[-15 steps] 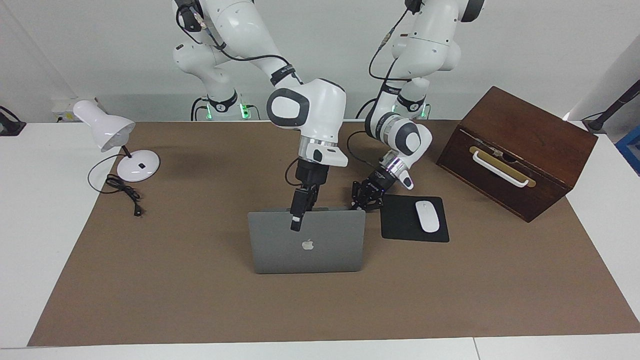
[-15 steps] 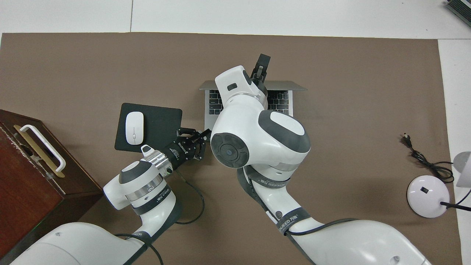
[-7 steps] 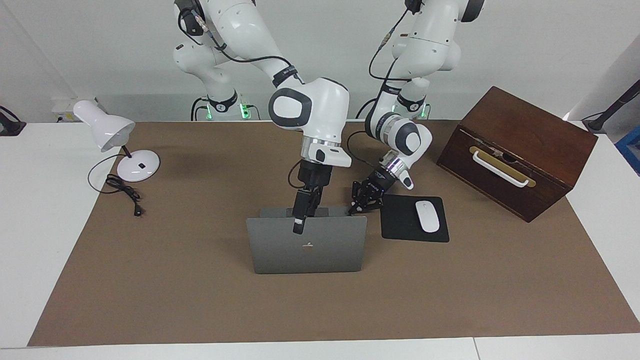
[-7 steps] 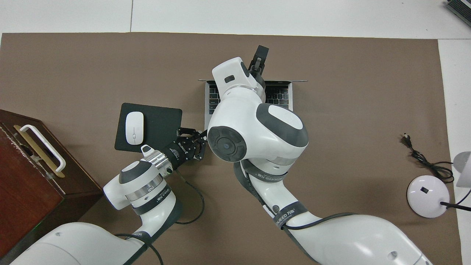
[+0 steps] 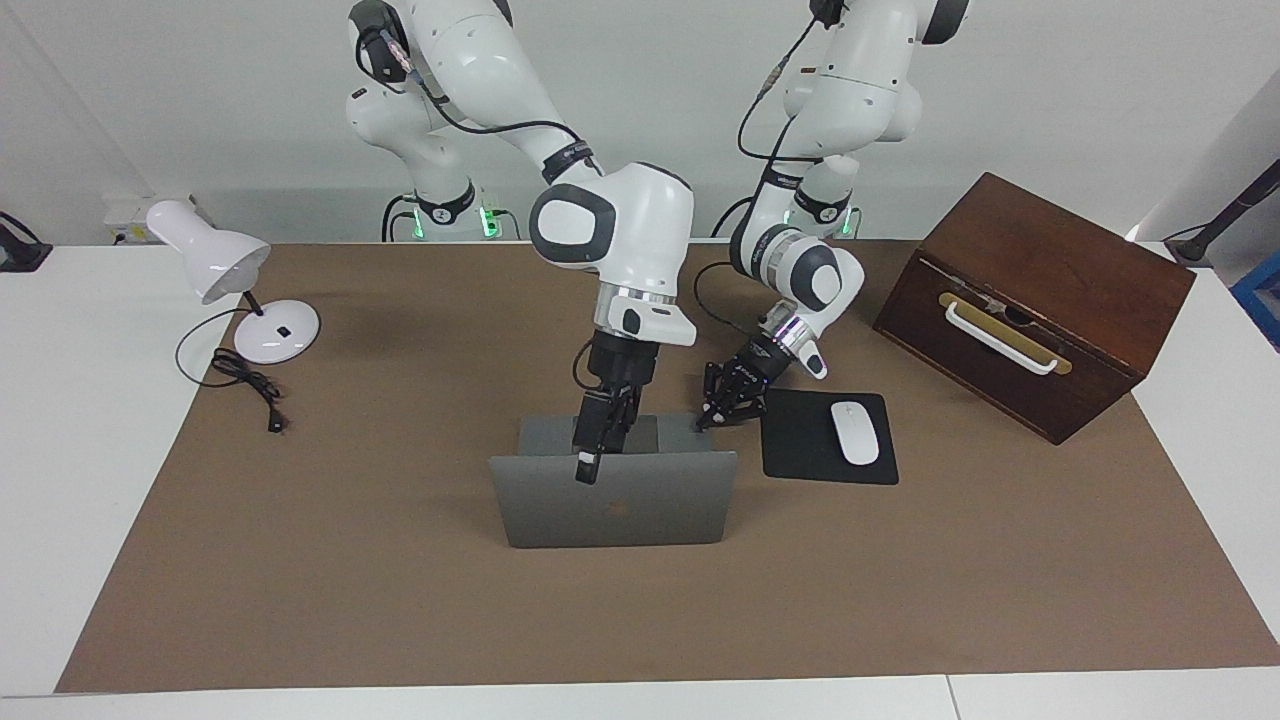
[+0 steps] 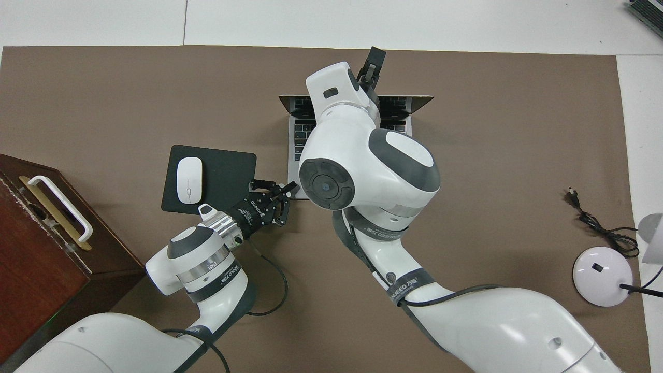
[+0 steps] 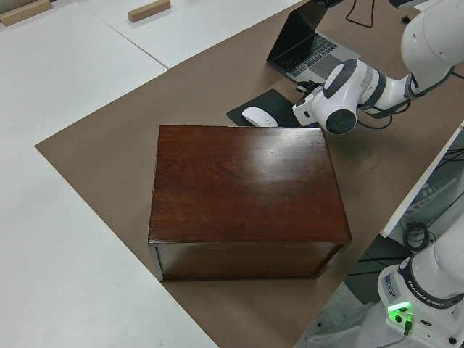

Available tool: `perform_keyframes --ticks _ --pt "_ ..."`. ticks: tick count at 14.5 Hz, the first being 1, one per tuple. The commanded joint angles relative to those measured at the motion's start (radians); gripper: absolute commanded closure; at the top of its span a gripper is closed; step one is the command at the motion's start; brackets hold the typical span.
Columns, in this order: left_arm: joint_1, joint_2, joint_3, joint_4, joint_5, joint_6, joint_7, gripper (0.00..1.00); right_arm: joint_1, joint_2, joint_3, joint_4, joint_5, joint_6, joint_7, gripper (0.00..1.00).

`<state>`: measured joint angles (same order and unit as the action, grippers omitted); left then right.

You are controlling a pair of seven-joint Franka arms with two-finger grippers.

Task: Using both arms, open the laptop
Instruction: 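Push the lid farther open with the right gripper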

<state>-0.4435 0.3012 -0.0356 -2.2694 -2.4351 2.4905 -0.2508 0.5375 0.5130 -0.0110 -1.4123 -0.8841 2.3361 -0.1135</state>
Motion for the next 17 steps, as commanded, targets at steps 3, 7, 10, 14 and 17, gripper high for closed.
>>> perform_keyframes --ticks 3,7,10,14,17 --pt "0.009 0.064 -0.007 0.022 -0.021 0.001 0.039 1.00 -0.014 0.068 0.011 0.104 -0.003 0.000 -0.035 0.00" --pt "0.009 0.064 -0.007 0.022 -0.021 0.001 0.039 1.00 -0.014 0.090 0.011 0.131 -0.004 -0.012 -0.037 0.00" --pt "0.009 0.064 -0.007 0.022 -0.021 0.001 0.039 1.00 -0.013 0.091 0.009 0.133 -0.006 -0.009 -0.037 0.00" --pt "0.009 0.064 -0.007 0.024 -0.021 0.001 0.039 1.00 -0.014 0.107 0.006 0.156 -0.010 -0.009 -0.037 0.00" --pt "0.009 0.064 -0.007 0.024 -0.021 0.002 0.038 1.00 -0.014 0.125 0.002 0.185 -0.012 -0.008 -0.037 0.00"
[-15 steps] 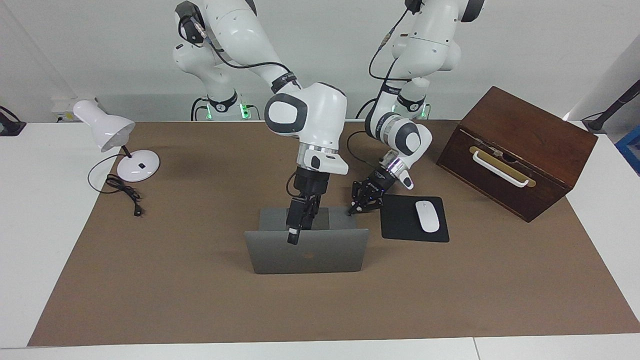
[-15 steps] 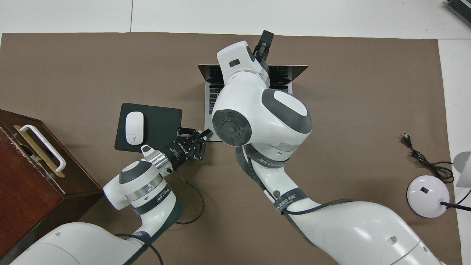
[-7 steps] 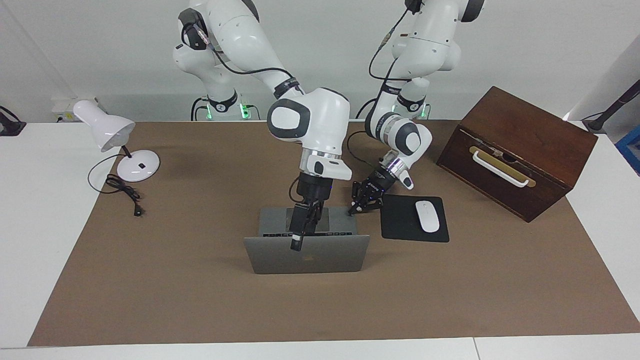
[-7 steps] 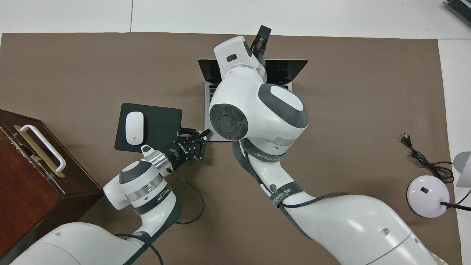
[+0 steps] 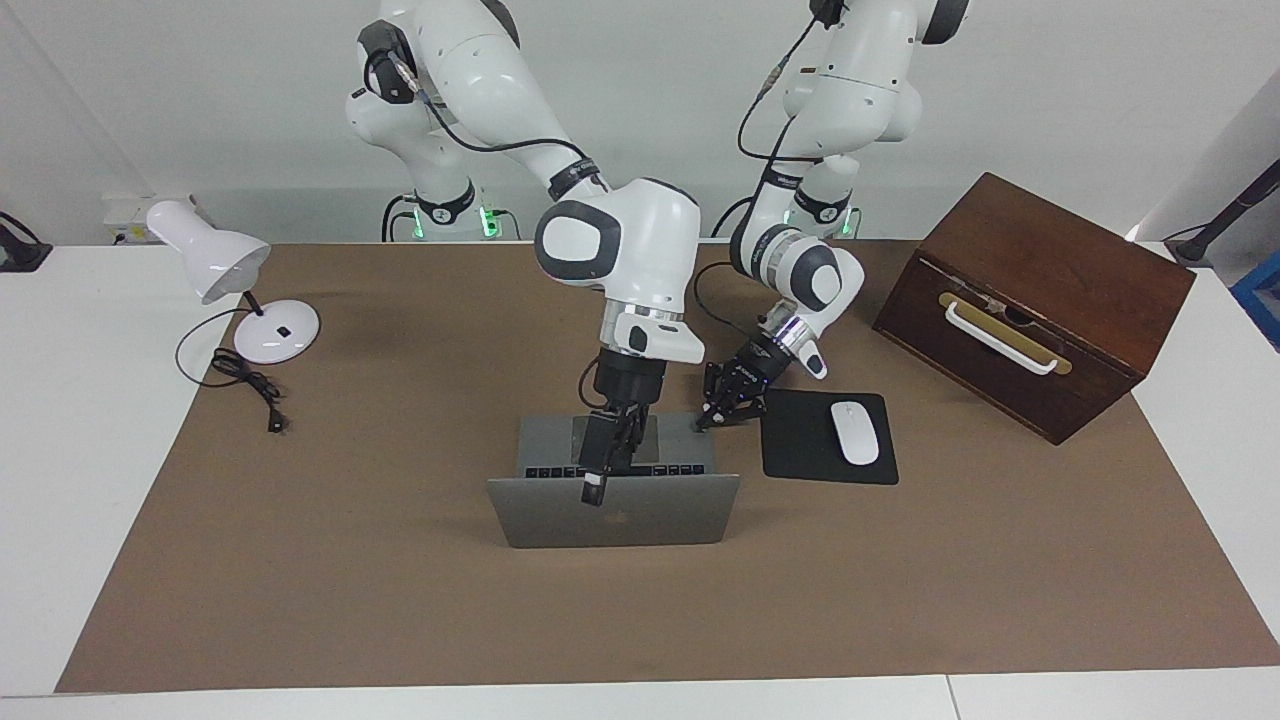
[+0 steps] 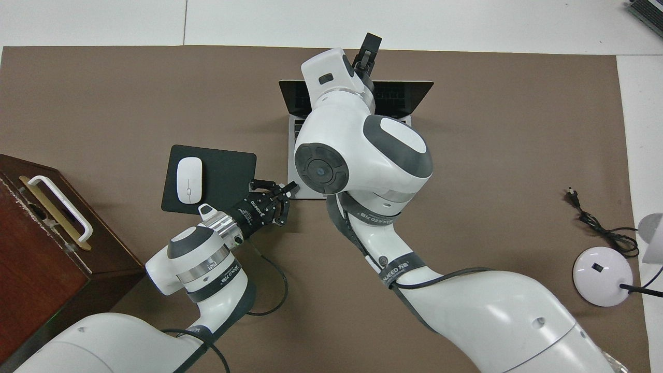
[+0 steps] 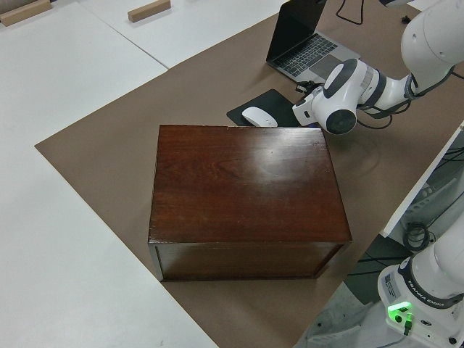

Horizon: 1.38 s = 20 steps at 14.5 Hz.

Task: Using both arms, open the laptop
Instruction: 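Push the lid farther open with the right gripper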

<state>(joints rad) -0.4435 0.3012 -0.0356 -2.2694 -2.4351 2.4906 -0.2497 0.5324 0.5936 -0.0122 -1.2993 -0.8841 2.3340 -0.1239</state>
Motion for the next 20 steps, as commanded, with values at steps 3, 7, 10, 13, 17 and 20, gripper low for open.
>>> perform_keyframes --ticks 3,7,10,13,17,20 --pt "0.009 0.064 -0.007 0.024 -0.019 0.002 0.036 1.00 -0.011 0.074 -0.003 0.106 -0.012 -0.007 -0.026 0.00" --pt "0.009 0.064 -0.007 0.024 -0.019 0.004 0.038 1.00 -0.014 0.072 0.001 0.106 0.003 -0.024 -0.029 0.00" --pt "0.009 0.064 -0.007 0.024 -0.021 0.004 0.038 1.00 -0.048 0.029 0.006 0.063 0.147 -0.106 -0.031 0.00" --pt "0.009 0.064 -0.007 0.025 -0.019 0.004 0.038 1.00 -0.057 -0.030 0.009 0.012 0.191 -0.168 -0.045 0.00" --pt "0.012 0.062 -0.006 0.027 -0.012 0.001 0.038 1.00 -0.055 -0.075 0.009 0.012 0.283 -0.272 -0.086 0.00" --pt "0.017 0.050 -0.006 0.047 0.056 0.040 0.038 1.00 -0.058 -0.101 0.009 0.014 0.344 -0.332 -0.088 0.00"
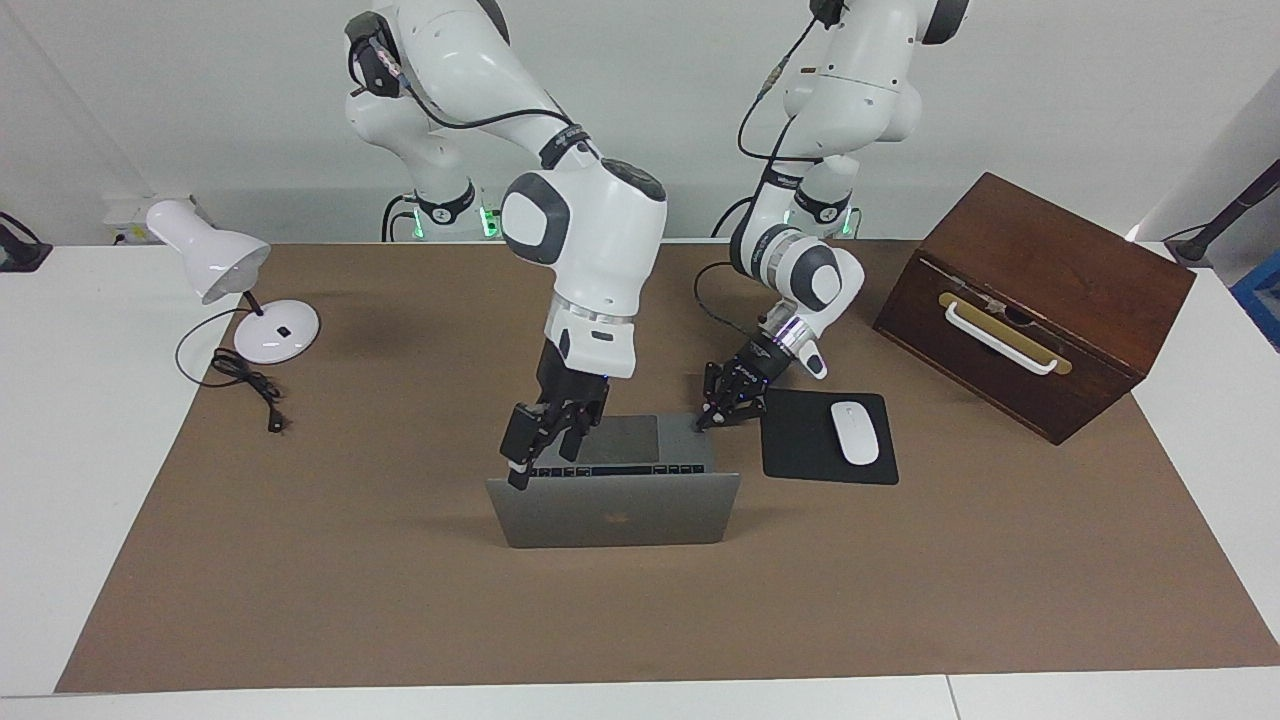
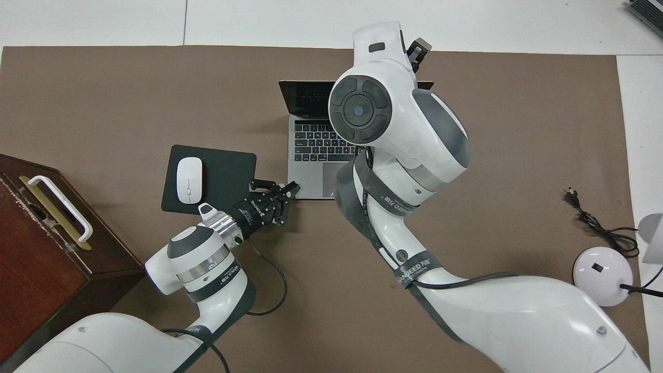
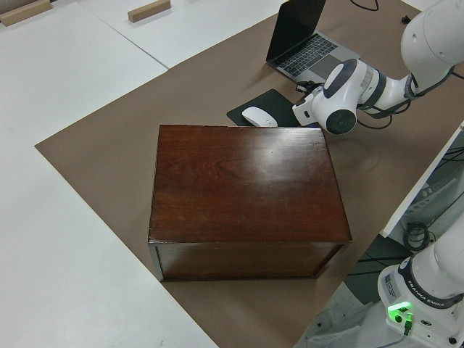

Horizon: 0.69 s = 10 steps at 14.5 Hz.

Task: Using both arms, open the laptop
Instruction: 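Push the lid farther open with the right gripper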

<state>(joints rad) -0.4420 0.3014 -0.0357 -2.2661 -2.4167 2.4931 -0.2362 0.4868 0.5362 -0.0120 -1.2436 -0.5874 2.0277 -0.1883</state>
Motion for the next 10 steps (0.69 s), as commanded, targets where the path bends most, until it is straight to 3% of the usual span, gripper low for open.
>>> perform_keyframes --ticks 1,10 --pt "0.019 0.044 -0.004 0.051 0.059 0.053 0.023 1.00 -0.014 -0.054 0.009 -0.042 0.060 -0.044 -0.023 0.00" --pt "0.051 -0.044 -0.006 0.088 0.107 0.148 -0.005 1.00 -0.057 -0.163 0.006 -0.031 0.208 -0.248 -0.013 0.00"
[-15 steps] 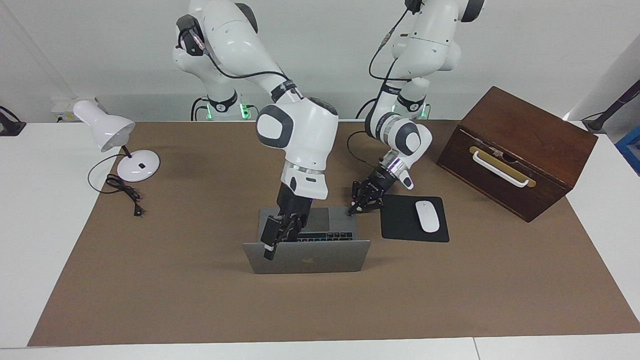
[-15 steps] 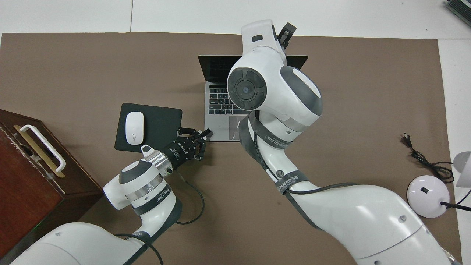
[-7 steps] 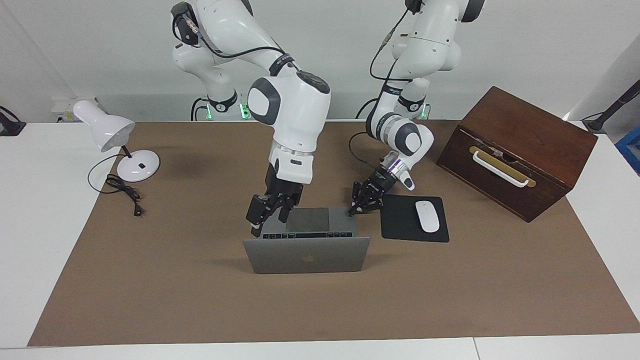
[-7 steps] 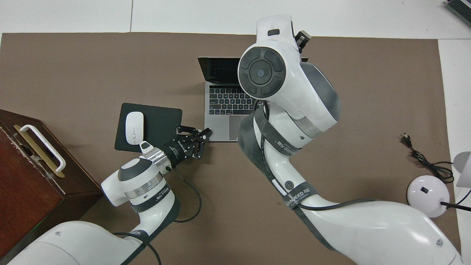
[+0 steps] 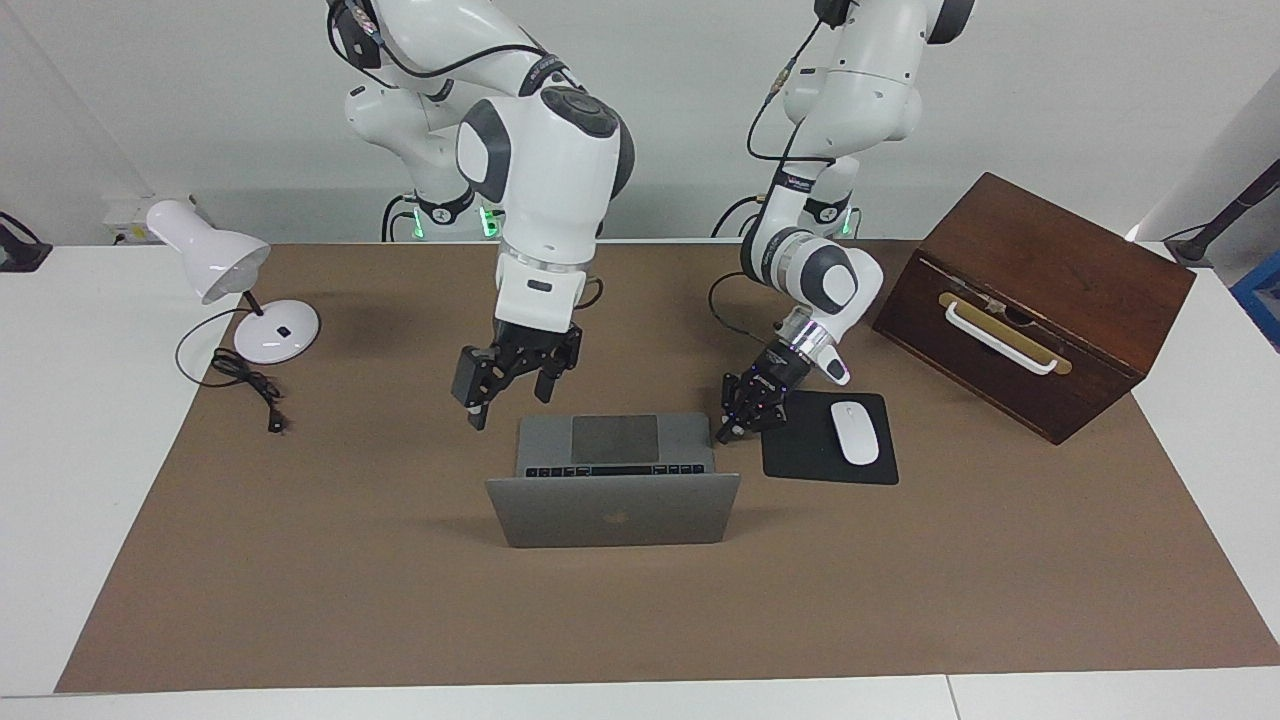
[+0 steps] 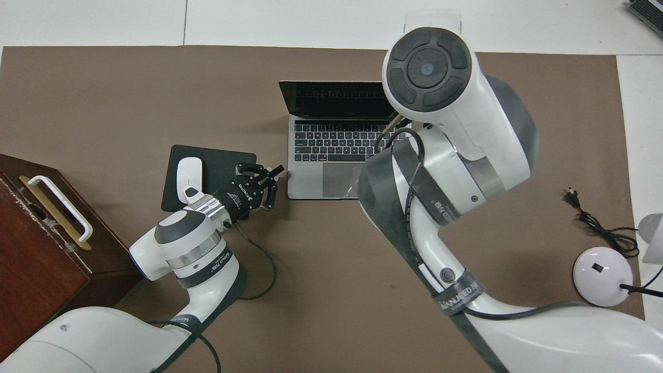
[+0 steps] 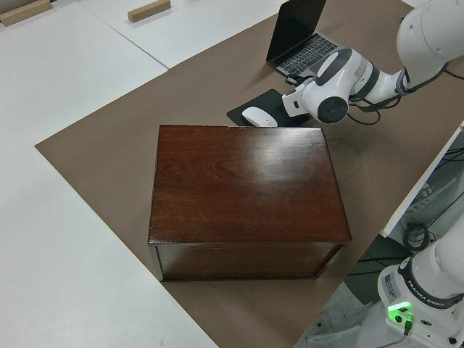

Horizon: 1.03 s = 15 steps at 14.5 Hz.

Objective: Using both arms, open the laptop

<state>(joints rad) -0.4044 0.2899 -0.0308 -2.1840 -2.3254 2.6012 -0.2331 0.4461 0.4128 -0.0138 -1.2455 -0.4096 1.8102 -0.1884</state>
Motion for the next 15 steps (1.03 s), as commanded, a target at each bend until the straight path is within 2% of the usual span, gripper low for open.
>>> perform_keyframes --ticks 1,4,7,15 --pt "0.015 -0.038 -0.012 0.012 0.055 0.051 -0.008 1.00 -0.020 -0.054 0.005 -0.029 0.047 -0.048 -0.010 0.00" --pt "0.018 -0.041 -0.011 0.039 0.125 0.080 -0.011 1.00 -0.081 -0.104 0.000 -0.029 0.133 -0.095 -0.008 0.00" --pt "0.025 -0.048 -0.003 0.069 0.271 0.089 -0.014 1.00 -0.125 -0.152 0.000 -0.031 0.189 -0.144 -0.005 0.00" --pt "0.128 -0.037 -0.001 0.142 0.658 0.077 -0.011 1.00 -0.216 -0.221 0.000 -0.032 0.290 -0.213 0.099 0.00"
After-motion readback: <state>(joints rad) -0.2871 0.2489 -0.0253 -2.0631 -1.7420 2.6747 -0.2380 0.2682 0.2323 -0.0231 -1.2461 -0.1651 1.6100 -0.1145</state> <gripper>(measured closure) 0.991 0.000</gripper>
